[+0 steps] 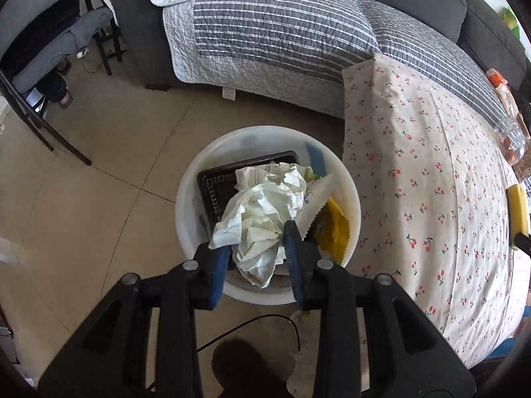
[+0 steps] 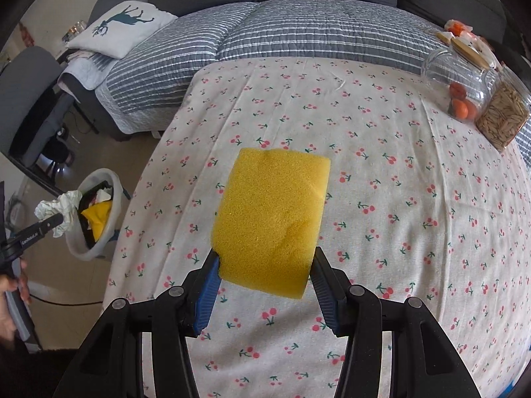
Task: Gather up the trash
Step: 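Drop the tissue into the bin with the left tool while the right tool drops the sponge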
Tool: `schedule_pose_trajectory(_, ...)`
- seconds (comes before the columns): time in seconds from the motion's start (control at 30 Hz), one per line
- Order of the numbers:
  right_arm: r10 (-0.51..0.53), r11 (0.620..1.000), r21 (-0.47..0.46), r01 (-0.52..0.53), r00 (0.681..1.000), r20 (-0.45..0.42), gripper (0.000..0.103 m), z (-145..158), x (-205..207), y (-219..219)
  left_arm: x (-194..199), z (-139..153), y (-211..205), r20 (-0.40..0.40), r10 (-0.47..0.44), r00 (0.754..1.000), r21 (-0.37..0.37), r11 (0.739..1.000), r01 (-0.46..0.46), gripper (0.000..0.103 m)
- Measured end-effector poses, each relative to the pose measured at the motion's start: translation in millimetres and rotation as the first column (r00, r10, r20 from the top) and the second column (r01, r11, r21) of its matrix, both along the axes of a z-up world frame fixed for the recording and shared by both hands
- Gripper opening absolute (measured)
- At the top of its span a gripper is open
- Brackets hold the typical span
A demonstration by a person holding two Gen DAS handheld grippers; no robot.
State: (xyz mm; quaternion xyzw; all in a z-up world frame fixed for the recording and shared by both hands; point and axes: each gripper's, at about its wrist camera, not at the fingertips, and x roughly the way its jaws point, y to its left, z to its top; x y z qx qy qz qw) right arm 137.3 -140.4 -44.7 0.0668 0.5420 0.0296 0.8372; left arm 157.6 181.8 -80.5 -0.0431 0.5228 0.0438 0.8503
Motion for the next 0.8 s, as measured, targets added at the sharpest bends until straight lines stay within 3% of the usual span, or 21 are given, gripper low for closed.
schedule_pose_trajectory(0.07, 0.029, 1.0, 0.008, -0.03, 0.999, 0.017, 0.054, 6, 5, 11, 3, -5, 6, -0.005, 0.012, 1.0, -0.004, 1.0, -0.012, 0.036)
schedule_pose_trajectory(0.1, 0.041, 0.999, 0.011, -0.042, 0.999, 0.029, 0.054, 10, 9, 17, 6, -8, 8, 0.001, 0.011, 1.0, -0.001, 1.0, -0.011, 0.041)
schedule_pose_trajectory(0.23, 0.096, 0.995, 0.017, -0.097, 0.993, 0.061, 0.054, 20, 21, 47, 13, -12, 17, 0.015, 0.036, 0.999, 0.05, 0.998, -0.037, 0.079)
schedule_pose_trajectory(0.27, 0.115, 0.993, 0.014, -0.116, 0.992, 0.06, 0.054, 21, 23, 57, 14, -13, 20, 0.006, 0.039, 0.999, 0.046, 0.998, -0.039, 0.081)
schedule_pose_trajectory(0.37, 0.164, 0.986, 0.023, -0.165, 0.985, 0.048, 0.054, 19, 32, 89, 14, -17, 28, -0.085, 0.053, 0.995, 0.046, 0.998, -0.049, 0.083)
schedule_pose_trajectory(0.43, 0.197, 0.98, 0.031, -0.198, 0.98, 0.04, 0.054, 17, 39, 112, 9, -15, 37, -0.106, 0.095, 0.99, 0.06, 0.994, -0.089, 0.083)
schedule_pose_trajectory(0.6, 0.267, 0.962, 0.057, -0.269, 0.963, 0.029, 0.054, 6, 61, 172, -1, -11, 57, -0.099, 0.155, 0.983, 0.063, 0.987, -0.15, 0.09)
schedule_pose_trajectory(0.8, 0.354, 0.931, 0.093, -0.354, 0.935, 0.016, 0.054, -11, 76, 244, -5, -11, 71, -0.105, 0.195, 0.975, 0.094, 0.978, -0.185, 0.091)
